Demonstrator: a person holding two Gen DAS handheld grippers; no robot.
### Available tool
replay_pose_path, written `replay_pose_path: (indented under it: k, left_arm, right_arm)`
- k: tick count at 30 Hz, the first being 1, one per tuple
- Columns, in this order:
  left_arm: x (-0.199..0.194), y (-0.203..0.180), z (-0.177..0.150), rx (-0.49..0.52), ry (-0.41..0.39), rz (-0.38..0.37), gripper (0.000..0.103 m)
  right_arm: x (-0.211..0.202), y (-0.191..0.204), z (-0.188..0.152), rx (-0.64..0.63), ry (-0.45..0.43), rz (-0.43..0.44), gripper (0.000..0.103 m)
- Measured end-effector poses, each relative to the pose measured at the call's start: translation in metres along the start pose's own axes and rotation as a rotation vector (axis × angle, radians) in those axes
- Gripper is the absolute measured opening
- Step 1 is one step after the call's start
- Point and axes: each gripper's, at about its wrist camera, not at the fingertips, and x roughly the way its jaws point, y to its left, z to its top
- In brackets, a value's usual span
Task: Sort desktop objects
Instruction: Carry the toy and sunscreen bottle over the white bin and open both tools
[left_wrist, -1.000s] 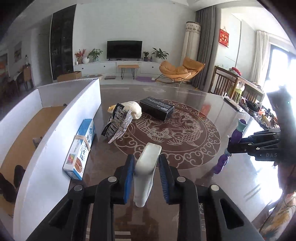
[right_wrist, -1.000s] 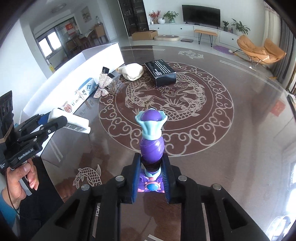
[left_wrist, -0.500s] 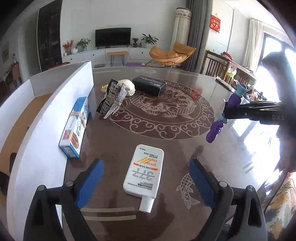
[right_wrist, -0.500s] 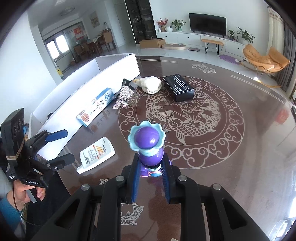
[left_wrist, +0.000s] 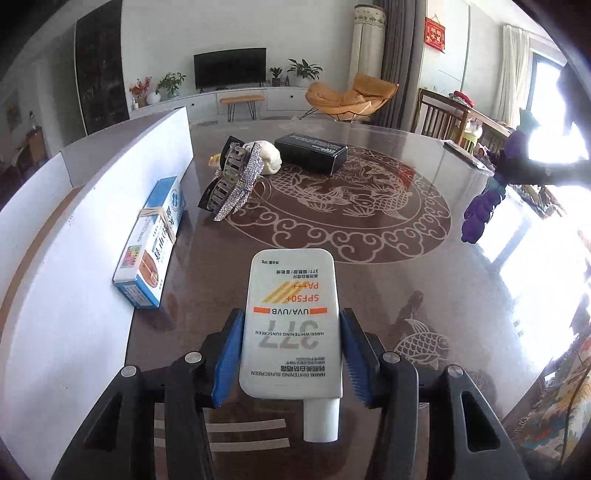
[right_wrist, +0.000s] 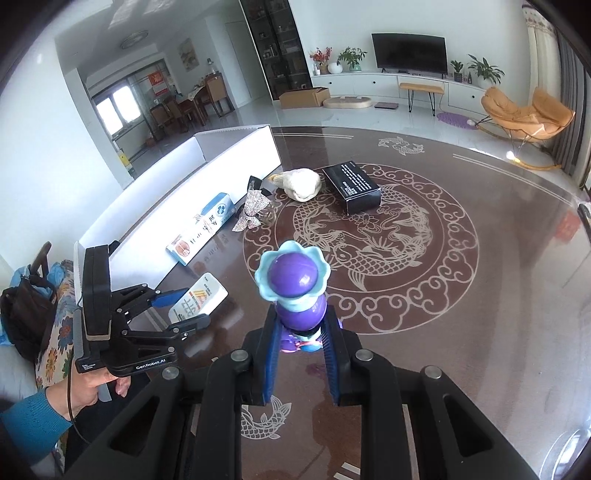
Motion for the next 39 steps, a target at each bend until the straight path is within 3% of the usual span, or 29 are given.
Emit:
replay_pose_path:
  k: [5, 10, 14, 18, 24, 26, 28, 29, 30, 34, 39]
  left_arm:
    - [-0.073, 0.036, 0.026, -0.101, -0.158, 0.005, 0.051]
    - [-0.125, 0.113, 0.036, -0.186, -0.205, 0.127, 0.051]
    - [-0.127, 0.189, 0.025, -0.293, -0.121, 0.241, 0.051]
    - [-0.102, 0.242, 0.008, -0.367, 0.011, 0.284, 0.051]
    - [-0.067, 0.271, -0.011, -0.433, 0.135, 0.307, 0.051]
    - [-0.065, 0.270, -0.010, -0.418, 0.131, 0.322, 0.063]
    - [-0.066, 0.265, -0.005, -0.394, 0.118, 0.342, 0.081]
    - [-0.068, 0.262, -0.003, -0.381, 0.109, 0.367, 0.083]
    - [-0.072, 0.259, -0.002, -0.369, 0.092, 0.393, 0.084]
    - [-0.093, 0.238, 0.004, -0.356, -0.002, 0.411, 0.084]
    - [-0.109, 0.158, 0.021, -0.305, -0.127, 0.274, 0.088]
  right_arm:
    - [0.004, 0.028, 0.031, -0.065, -0.010, 0.036, 0.022]
    - [0.010, 0.100, 0.077, -0.178, -0.052, 0.132, 0.022]
    - [0.031, 0.179, 0.109, -0.260, -0.048, 0.269, 0.022]
    - [0.083, 0.255, 0.127, -0.338, 0.041, 0.329, 0.022]
    - [0.201, 0.323, 0.133, -0.391, 0.262, 0.247, 0.023]
    - [0.226, 0.332, 0.136, -0.379, 0.279, 0.232, 0.024]
    - [0.240, 0.334, 0.144, -0.337, 0.255, 0.246, 0.040]
    - [0.243, 0.335, 0.150, -0.308, 0.242, 0.260, 0.061]
    - [0.242, 0.333, 0.155, -0.284, 0.215, 0.266, 0.075]
    - [0.204, 0.315, 0.166, -0.199, 0.060, 0.313, 0.081]
    - [0.128, 0.258, 0.144, -0.255, -0.158, 0.223, 0.102]
